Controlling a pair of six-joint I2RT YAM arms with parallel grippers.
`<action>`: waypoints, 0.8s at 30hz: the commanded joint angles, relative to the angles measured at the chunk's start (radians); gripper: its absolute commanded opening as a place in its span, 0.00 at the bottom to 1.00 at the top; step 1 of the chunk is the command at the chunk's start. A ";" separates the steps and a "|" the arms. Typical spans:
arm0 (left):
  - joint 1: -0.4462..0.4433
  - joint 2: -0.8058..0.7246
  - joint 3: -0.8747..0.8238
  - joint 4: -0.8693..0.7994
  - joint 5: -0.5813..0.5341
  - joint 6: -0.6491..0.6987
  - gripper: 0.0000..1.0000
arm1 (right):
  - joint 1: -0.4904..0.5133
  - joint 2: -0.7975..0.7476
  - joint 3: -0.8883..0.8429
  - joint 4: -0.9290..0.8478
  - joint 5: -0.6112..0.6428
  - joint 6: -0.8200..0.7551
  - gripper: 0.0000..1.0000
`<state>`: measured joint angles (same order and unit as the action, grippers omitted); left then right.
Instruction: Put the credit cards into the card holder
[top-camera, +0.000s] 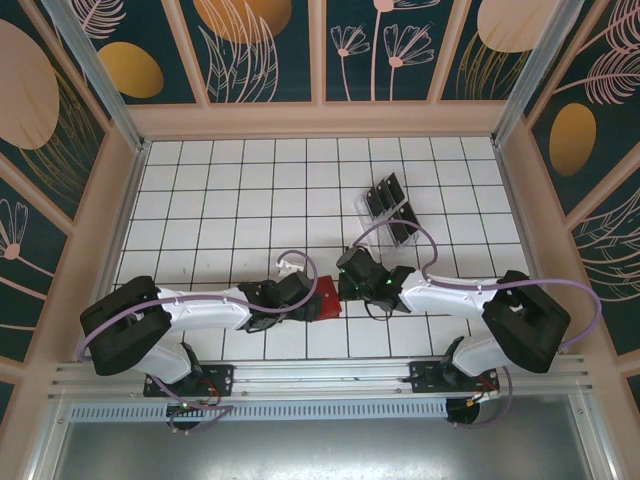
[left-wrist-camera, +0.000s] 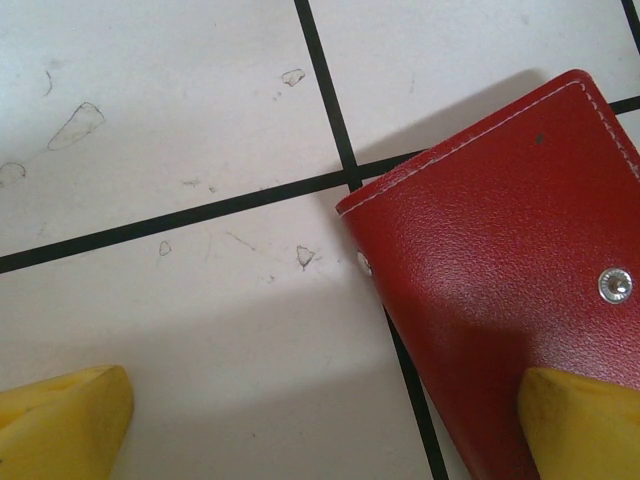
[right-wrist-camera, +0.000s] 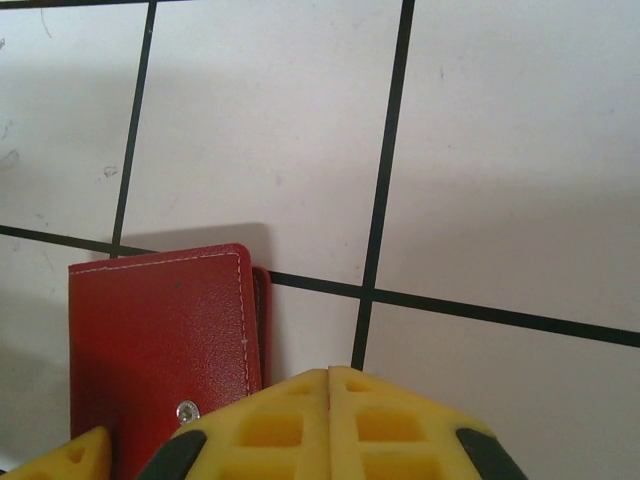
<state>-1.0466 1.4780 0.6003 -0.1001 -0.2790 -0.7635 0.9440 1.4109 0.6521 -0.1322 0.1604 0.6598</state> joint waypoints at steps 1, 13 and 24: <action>0.003 0.013 -0.030 -0.009 -0.011 -0.012 0.98 | -0.004 -0.025 0.008 -0.014 0.024 -0.002 0.04; 0.002 0.017 -0.029 -0.006 -0.012 -0.010 0.98 | -0.003 -0.098 -0.006 0.033 -0.070 0.017 0.00; 0.003 0.019 -0.031 0.000 -0.011 -0.009 0.98 | -0.002 -0.011 -0.024 0.161 -0.141 0.049 0.00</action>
<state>-1.0466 1.4773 0.5945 -0.0860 -0.2863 -0.7639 0.9440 1.3766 0.6384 -0.0326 0.0364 0.6872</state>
